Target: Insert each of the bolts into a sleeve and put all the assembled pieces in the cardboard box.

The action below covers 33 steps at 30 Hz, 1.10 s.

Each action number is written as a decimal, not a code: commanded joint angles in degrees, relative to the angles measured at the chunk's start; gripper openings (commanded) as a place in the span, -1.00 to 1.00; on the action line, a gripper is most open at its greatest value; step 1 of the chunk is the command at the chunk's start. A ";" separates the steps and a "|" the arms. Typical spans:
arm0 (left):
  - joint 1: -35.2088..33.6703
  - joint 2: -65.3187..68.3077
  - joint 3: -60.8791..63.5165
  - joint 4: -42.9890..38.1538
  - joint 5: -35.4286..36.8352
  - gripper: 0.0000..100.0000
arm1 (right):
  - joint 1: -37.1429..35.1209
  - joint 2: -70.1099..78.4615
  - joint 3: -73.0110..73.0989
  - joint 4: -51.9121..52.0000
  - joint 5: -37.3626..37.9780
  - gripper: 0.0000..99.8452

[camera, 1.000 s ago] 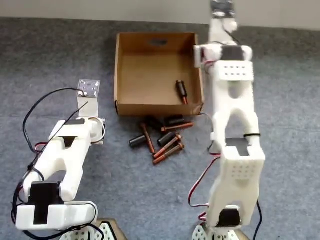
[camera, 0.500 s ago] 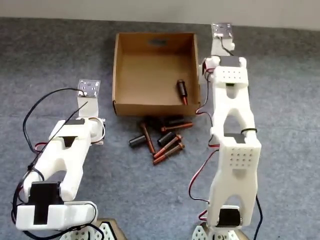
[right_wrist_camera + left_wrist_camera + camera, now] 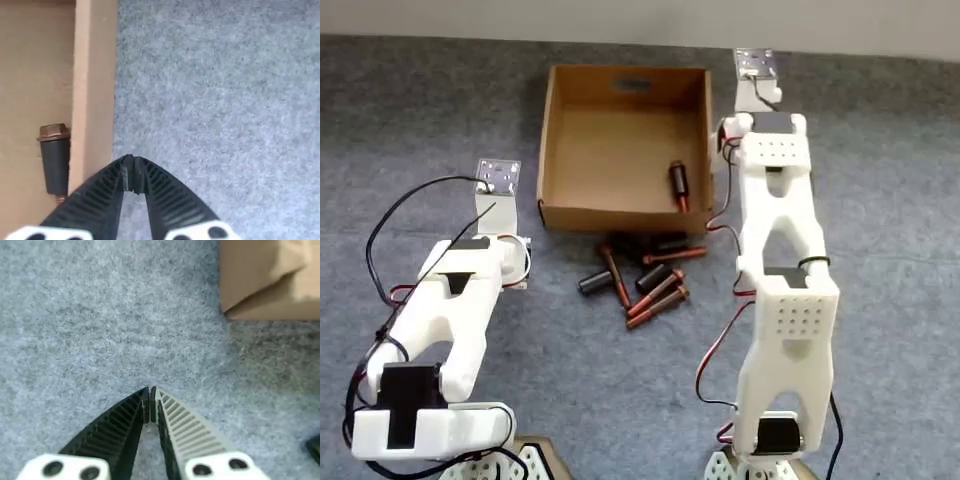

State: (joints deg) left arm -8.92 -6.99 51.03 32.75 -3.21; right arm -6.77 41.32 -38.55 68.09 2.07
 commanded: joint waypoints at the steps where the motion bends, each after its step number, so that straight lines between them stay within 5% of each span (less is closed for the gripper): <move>1: 1.01 -0.22 -1.63 -0.79 -0.09 -0.92 | -2.77 -1.10 -0.66 0.84 -0.53 -0.99; 9: 1.01 -0.22 -1.63 -0.79 -0.09 -0.92 | -3.38 -6.73 -0.57 2.33 -2.11 -0.99; 15: 0.92 -0.22 -1.63 -0.79 -0.09 -0.92 | 2.59 -14.90 -0.31 2.86 -7.30 -0.99; 33: 1.10 -0.13 -1.63 -0.79 -0.18 -0.92 | 1.80 -39.08 -0.04 26.59 -7.65 -0.98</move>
State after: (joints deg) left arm -8.92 -6.99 50.95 32.75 -3.21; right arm -4.04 7.12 -38.37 91.30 -5.67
